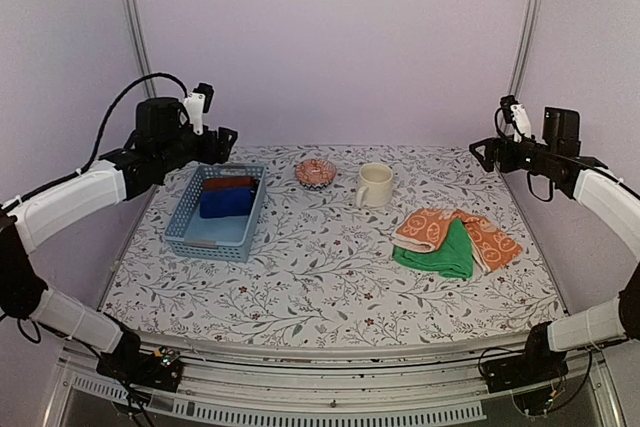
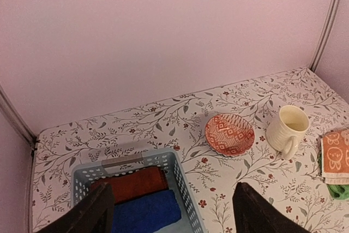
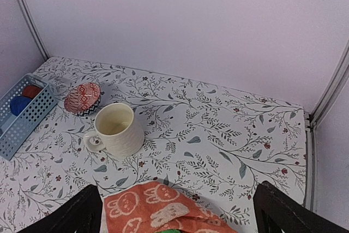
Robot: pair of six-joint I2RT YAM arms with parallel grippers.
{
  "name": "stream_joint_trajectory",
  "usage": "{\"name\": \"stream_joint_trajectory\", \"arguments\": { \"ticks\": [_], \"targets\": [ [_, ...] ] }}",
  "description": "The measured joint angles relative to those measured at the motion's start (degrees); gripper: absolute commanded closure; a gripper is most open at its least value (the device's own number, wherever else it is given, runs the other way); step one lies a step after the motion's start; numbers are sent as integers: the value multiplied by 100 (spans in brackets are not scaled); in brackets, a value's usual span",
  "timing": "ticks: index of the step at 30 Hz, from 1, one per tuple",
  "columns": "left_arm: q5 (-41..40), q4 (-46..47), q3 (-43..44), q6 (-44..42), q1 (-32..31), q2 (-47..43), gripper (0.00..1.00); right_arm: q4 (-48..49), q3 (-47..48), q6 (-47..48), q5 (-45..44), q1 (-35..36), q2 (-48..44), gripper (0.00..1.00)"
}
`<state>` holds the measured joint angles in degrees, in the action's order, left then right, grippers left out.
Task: Roll the towels
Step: Move the bin to the corner of the board.
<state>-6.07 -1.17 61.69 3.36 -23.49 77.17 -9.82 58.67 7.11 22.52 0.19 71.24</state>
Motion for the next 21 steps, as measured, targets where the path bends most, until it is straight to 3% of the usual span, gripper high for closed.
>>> {"name": "stream_joint_trajectory", "arguments": {
  "ticks": [8,12,21],
  "targets": [
    [573,-247,1176,273,-575,960,37,166,-529,236,599,-37,20,1],
    [702,-520,1327,584,-1178,1217,44,271,-662,328,807,-59,79,1],
    [555,-1674,1349,1600,-1947,1775,48,396,-787,511,1152,-66,129,0]
  ]
}}
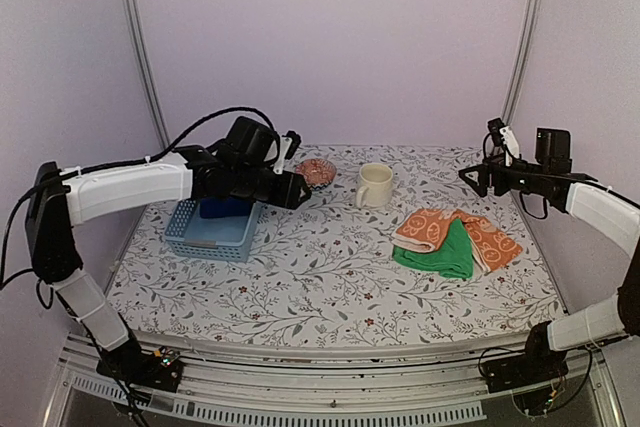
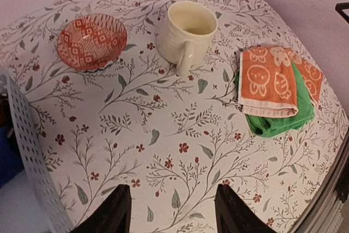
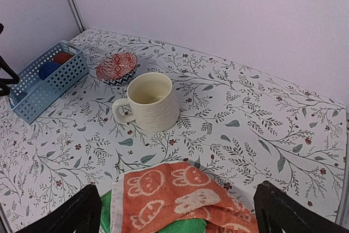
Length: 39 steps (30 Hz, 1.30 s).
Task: Roll the towels
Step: Move the bin to the corner of the board.
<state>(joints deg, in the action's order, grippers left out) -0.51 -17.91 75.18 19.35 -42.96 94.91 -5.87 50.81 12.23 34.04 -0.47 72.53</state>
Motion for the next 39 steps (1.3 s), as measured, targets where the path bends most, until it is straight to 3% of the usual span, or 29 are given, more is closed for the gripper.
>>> {"name": "stream_joint_trajectory", "arguments": {
  "ticks": [5,8,16,28,39],
  "targets": [
    [-37,-938,7,391,-140,162,50,57,0,72,155,-4,70,1],
    [-116,-1460,-79,592,-245,142,44,61,0,85,227,-4,111,1],
    [-142,-2079,-1488,1495,-402,-516,44,48,0,192,321,-4,297,2],
    [-1060,-2229,-1908,2835,-402,-544,38,15,0,262,363,-4,435,2],
    [-1729,-2157,-1718,3195,-275,-254,37,11,0,337,382,-4,435,2]
  ]
}}
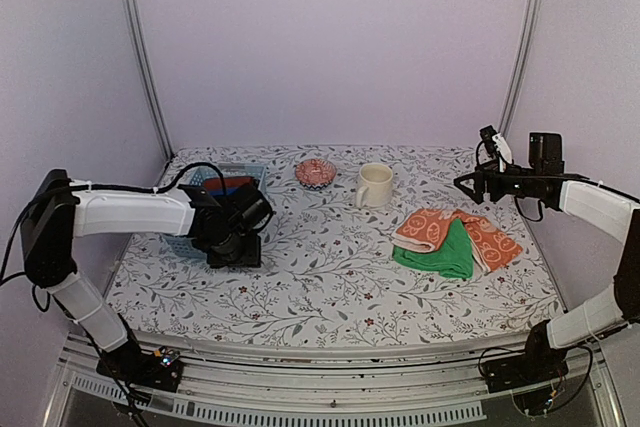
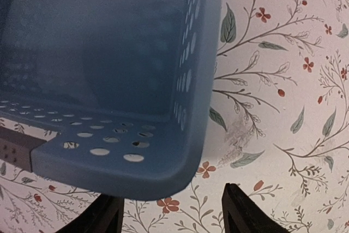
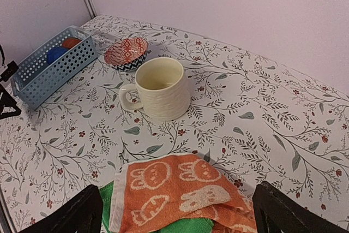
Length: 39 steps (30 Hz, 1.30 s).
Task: Roll the towels
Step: Move the bin to the corner of the board.
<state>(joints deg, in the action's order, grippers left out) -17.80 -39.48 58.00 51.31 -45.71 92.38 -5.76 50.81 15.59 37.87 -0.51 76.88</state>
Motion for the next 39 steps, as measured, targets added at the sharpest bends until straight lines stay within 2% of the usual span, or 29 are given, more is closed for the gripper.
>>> {"name": "stream_joint_trajectory", "arguments": {
  "ticks": [13,27,30,36,39],
  "targets": [
    [-402,319,308,-72,507,564,38,2,0,35,-7,0,0,2],
    [-527,988,1088,-981,1425,1519,39,-9,0,111,-98,0,94,3],
    [-575,1241,1222,-1246,1624,1764,39,-133,76,109,-72,15,216,6],
    [-581,1556,1231,-1493,1808,1878,38,-726,979,101,-177,407,769,12],
    [-553,1685,929,-1467,1676,1572,37,-970,1471,98,-310,822,1078,23]
  ]
}}
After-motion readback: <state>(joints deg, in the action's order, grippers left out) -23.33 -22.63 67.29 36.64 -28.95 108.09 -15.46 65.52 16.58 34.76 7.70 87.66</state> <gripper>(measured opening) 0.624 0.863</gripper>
